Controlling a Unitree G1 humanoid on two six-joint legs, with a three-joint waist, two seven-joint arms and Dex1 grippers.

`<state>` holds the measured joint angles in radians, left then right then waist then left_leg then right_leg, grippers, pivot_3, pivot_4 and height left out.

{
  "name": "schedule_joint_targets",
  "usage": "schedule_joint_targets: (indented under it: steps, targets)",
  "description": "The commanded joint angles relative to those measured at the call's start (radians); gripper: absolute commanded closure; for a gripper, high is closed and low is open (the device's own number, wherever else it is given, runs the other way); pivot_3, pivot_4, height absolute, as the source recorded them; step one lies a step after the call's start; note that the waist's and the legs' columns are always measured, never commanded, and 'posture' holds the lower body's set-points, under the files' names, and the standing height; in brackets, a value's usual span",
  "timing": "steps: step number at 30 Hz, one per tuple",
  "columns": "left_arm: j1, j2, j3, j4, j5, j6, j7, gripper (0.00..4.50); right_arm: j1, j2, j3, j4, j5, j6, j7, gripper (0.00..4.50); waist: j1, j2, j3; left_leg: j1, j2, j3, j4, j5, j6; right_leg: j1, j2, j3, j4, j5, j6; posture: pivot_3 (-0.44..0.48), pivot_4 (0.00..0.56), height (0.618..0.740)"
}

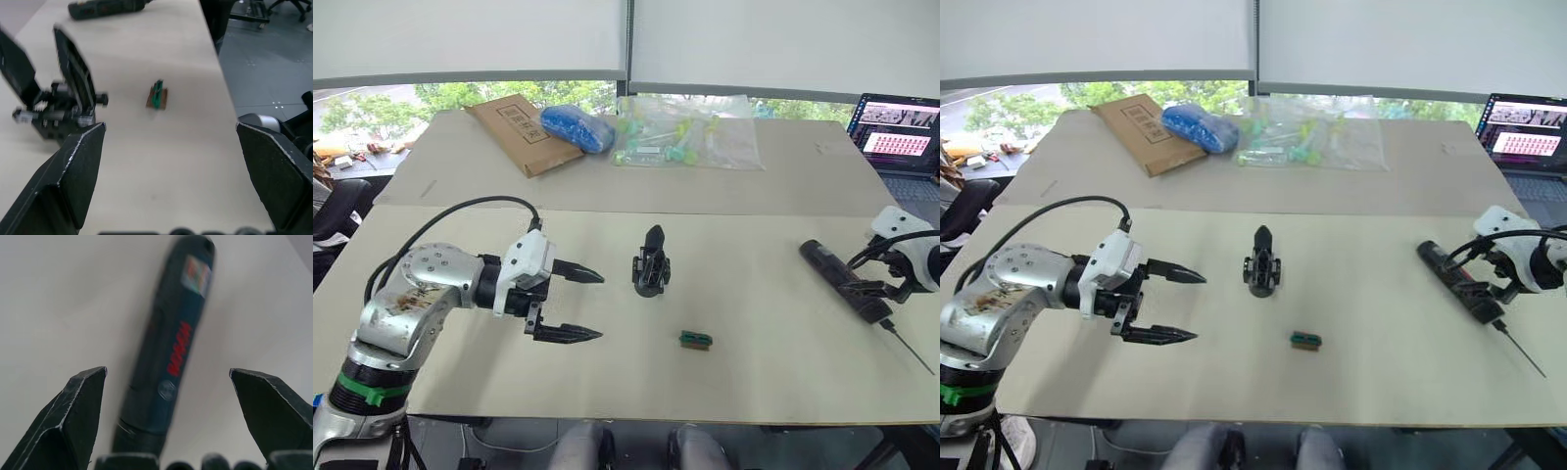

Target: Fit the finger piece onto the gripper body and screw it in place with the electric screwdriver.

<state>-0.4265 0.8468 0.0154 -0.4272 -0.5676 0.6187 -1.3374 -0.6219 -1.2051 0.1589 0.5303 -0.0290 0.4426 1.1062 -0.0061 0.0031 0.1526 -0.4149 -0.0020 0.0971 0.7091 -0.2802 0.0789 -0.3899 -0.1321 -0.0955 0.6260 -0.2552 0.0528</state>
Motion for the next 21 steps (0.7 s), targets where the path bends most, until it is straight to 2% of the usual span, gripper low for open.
schedule_joint_targets:
  steps: [1, 6, 8, 11, 14, 16, 19, 21]
  targets:
    - [-0.037, 0.012, 0.049, -0.050, -0.077, 0.038, 0.040, 0.00, -0.062, 0.020, 0.010, 0.090, -0.023, 0.039, 0.048, 0.03, -0.003, 0.000, 0.000, 0.000, 0.000, 0.000, 0.000, 0.000, 0.000, 0.000, 0.000, 0.000, 0.000, 0.000, 0.000, 0.000, 0.150, 0.740]
    - [-0.077, -0.004, 0.034, -0.053, -0.108, 0.045, 0.093, 0.00, -0.108, 0.089, 0.030, 0.177, -0.014, 0.100, 0.150, 0.03, -0.003, 0.000, 0.000, 0.001, 0.000, 0.000, 0.001, 0.001, -0.001, 0.001, 0.001, 0.001, 0.001, 0.000, 0.000, 0.000, 0.150, 0.740]
    - [-0.084, 0.004, 0.007, -0.050, -0.077, 0.012, 0.090, 0.00, -0.114, 0.109, 0.045, 0.220, -0.046, 0.042, 0.142, 0.03, -0.003, 0.000, 0.000, 0.001, 0.000, 0.000, 0.001, 0.001, -0.001, 0.001, 0.001, 0.001, 0.001, 0.000, 0.000, 0.000, 0.150, 0.740]
    - [-0.107, 0.003, -0.019, -0.042, -0.055, -0.008, 0.095, 0.00, -0.134, 0.127, 0.066, 0.282, -0.088, -0.058, 0.120, 0.86, -0.002, 0.000, 0.000, 0.000, 0.000, 0.000, 0.000, 0.001, -0.001, 0.001, 0.001, 0.000, 0.000, 0.000, 0.000, 0.000, 0.150, 0.740]
    - [-0.116, 0.002, -0.021, -0.046, -0.070, -0.003, 0.091, 0.00, -0.144, 0.128, 0.064, 0.298, -0.103, -0.192, 0.135, 1.89, -0.003, 0.000, 0.000, 0.001, 0.000, 0.001, 0.000, 0.001, -0.001, 0.001, 0.002, 0.000, 0.000, 0.000, 0.000, 0.000, 0.150, 0.740]
    - [-0.108, 0.010, -0.027, -0.056, -0.071, -0.007, 0.080, 0.00, -0.122, 0.099, 0.050, 0.233, -0.079, -0.291, 0.217, 2.53, -0.006, 0.001, 0.001, 0.001, 0.000, 0.001, 0.000, 0.001, -0.001, 0.001, 0.002, 0.001, 0.000, 0.000, 0.000, 0.000, 0.150, 0.740]
    - [-0.098, 0.015, -0.036, -0.063, -0.067, -0.018, 0.069, 0.00, -0.060, 0.057, 0.025, 0.129, -0.025, -0.425, 0.366, 2.57, -0.005, 0.005, 0.003, 0.001, 0.000, 0.001, 0.000, 0.001, -0.001, 0.000, 0.002, 0.001, 0.000, 0.000, 0.000, 0.000, 0.150, 0.740]
    - [-0.098, 0.013, -0.053, -0.053, -0.052, -0.037, 0.060, 0.00, -0.026, 0.053, 0.019, 0.101, -0.022, -0.463, 0.376, 2.57, -0.004, 0.007, 0.004, 0.001, 0.000, 0.001, 0.000, 0.001, -0.001, 0.000, 0.002, 0.001, 0.001, 0.000, 0.000, 0.000, 0.150, 0.740]
